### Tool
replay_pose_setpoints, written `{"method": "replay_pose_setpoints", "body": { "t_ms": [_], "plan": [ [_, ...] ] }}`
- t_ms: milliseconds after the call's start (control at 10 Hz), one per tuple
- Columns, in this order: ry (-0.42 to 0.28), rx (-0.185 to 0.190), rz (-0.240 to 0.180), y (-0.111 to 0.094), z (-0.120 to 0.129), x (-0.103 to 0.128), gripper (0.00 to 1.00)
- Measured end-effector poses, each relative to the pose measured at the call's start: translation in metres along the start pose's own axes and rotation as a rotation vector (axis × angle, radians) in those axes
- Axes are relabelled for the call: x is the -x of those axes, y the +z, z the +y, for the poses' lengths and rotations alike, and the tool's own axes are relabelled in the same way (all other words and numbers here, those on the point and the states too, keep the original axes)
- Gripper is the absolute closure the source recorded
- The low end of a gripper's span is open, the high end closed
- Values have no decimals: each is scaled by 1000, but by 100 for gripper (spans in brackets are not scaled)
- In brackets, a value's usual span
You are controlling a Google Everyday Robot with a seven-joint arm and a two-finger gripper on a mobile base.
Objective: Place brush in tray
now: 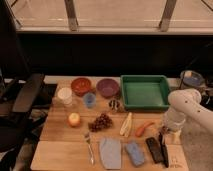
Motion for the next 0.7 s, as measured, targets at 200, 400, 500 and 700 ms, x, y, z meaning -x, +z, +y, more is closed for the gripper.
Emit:
{"method": "replay_pose_setpoints", "body": {
  "t_ms": [200,400,500,700],
  "plan": [
    [29,10,-33,17,3,2,35],
    [48,12,-73,31,3,7,35],
    [62,15,-91,35,4,8,40],
    [68,19,-100,35,5,8,59]
  ]
}}
